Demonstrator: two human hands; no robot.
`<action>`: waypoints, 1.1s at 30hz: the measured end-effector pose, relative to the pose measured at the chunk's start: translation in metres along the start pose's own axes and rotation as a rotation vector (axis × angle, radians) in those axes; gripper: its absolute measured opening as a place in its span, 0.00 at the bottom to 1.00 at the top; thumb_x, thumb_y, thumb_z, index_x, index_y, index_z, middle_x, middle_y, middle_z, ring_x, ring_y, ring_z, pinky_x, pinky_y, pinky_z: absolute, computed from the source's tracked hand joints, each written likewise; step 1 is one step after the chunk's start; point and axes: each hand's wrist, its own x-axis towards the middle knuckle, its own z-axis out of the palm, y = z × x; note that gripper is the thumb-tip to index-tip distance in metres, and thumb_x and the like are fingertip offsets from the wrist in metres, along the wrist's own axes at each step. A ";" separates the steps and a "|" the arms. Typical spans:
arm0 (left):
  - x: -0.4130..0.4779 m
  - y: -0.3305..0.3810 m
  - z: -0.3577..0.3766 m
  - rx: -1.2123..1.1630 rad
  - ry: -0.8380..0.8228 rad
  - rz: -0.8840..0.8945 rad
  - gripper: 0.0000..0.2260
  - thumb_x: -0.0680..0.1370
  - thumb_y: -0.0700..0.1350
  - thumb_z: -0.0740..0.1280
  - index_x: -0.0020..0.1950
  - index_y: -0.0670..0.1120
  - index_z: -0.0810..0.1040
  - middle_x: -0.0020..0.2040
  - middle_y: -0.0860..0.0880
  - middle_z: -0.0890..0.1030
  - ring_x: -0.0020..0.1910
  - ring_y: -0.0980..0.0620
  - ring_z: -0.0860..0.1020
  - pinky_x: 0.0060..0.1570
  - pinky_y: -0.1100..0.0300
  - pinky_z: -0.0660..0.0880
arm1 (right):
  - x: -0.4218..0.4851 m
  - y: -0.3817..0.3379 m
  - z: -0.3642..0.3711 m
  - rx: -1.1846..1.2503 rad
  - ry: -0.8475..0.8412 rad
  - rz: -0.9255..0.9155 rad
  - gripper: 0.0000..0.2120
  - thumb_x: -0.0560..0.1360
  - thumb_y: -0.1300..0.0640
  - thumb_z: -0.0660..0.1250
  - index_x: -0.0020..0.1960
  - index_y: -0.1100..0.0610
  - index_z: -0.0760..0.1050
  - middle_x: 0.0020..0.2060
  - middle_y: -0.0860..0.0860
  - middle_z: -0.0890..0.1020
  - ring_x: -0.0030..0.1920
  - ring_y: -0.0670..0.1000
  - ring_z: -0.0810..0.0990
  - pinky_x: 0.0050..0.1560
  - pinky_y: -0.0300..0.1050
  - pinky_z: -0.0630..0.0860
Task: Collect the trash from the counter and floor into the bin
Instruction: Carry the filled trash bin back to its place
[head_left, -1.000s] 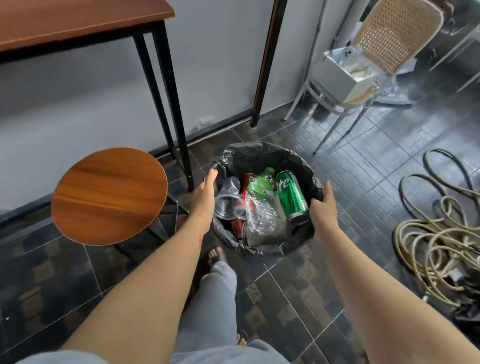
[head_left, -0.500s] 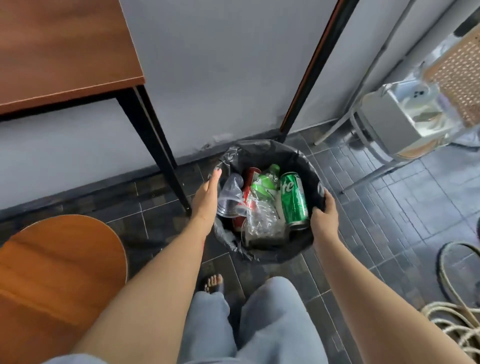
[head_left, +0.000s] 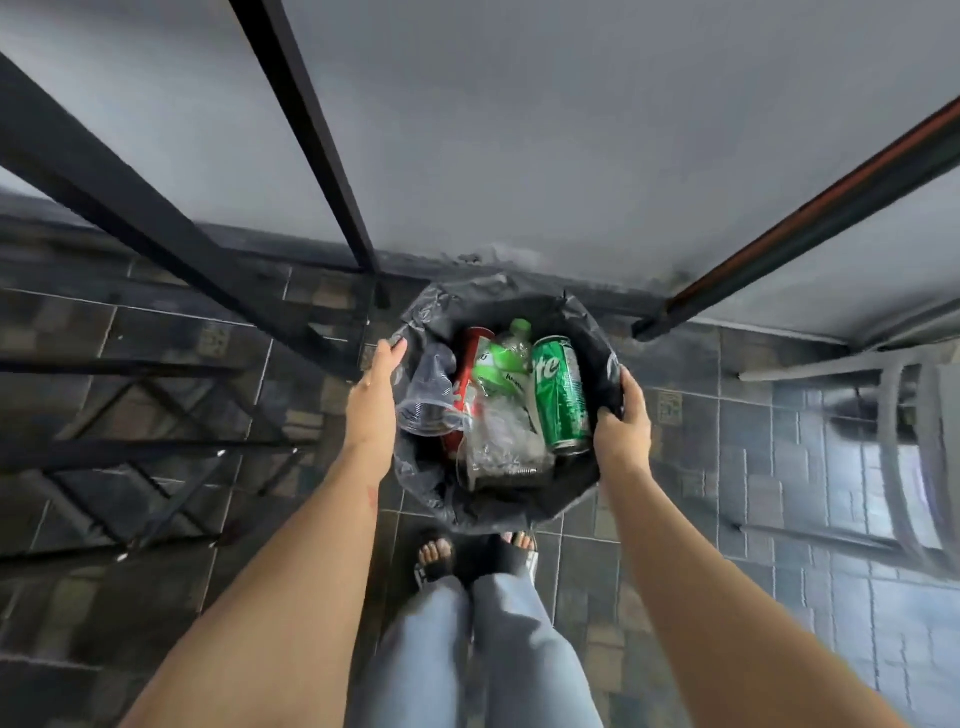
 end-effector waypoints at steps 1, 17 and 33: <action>0.013 -0.011 0.008 -0.019 0.025 -0.006 0.21 0.82 0.62 0.53 0.66 0.58 0.78 0.72 0.53 0.71 0.72 0.53 0.64 0.70 0.54 0.54 | 0.017 0.006 0.006 -0.021 -0.015 -0.009 0.31 0.74 0.67 0.56 0.70 0.40 0.70 0.62 0.46 0.79 0.60 0.50 0.76 0.66 0.48 0.70; 0.225 -0.138 0.054 -0.089 0.148 -0.029 0.21 0.79 0.66 0.53 0.65 0.62 0.78 0.75 0.54 0.67 0.74 0.52 0.63 0.73 0.47 0.55 | 0.229 0.108 0.143 -0.141 -0.164 -0.074 0.30 0.77 0.66 0.55 0.71 0.39 0.67 0.58 0.45 0.79 0.57 0.51 0.76 0.58 0.46 0.71; 0.278 -0.176 0.039 0.464 0.105 0.079 0.30 0.74 0.69 0.55 0.74 0.61 0.66 0.80 0.52 0.52 0.77 0.50 0.56 0.74 0.49 0.56 | 0.240 0.119 0.171 -0.612 -0.267 -0.264 0.31 0.83 0.51 0.56 0.80 0.46 0.44 0.80 0.45 0.52 0.75 0.53 0.63 0.64 0.51 0.68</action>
